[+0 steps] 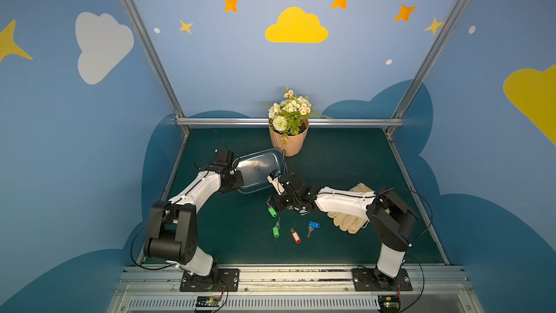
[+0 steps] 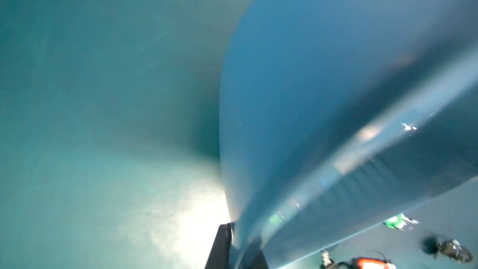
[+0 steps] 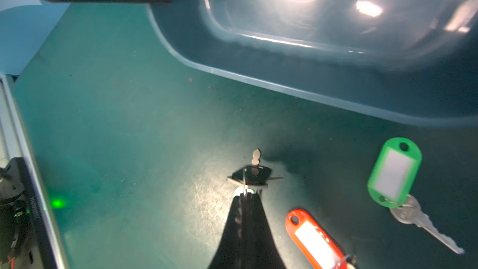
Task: Take the keys out of the storage box
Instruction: Place the storage box at the center of the board.
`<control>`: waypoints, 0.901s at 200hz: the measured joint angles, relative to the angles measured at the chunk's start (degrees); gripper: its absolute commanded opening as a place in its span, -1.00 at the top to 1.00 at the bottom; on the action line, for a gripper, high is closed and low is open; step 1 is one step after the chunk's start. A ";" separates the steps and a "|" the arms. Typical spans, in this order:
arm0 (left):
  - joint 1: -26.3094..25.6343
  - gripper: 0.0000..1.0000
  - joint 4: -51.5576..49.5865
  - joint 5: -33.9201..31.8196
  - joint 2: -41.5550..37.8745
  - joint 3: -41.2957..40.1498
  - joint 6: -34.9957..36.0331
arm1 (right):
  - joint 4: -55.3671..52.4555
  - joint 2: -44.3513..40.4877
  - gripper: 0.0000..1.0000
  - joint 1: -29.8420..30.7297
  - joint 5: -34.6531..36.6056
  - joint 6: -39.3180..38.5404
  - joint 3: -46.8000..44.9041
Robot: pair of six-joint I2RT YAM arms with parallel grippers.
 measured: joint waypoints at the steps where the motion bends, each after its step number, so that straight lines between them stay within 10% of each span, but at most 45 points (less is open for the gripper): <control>1: 0.17 0.95 -0.04 0.02 0.00 0.00 0.00 | -0.07 0.02 1.00 0.00 0.02 -0.02 0.07; 180: 6.97 0.66 0.39 4.11 10.34 8.26 -1.99 | -4.24 10.93 1.00 -2.51 3.72 -0.52 9.55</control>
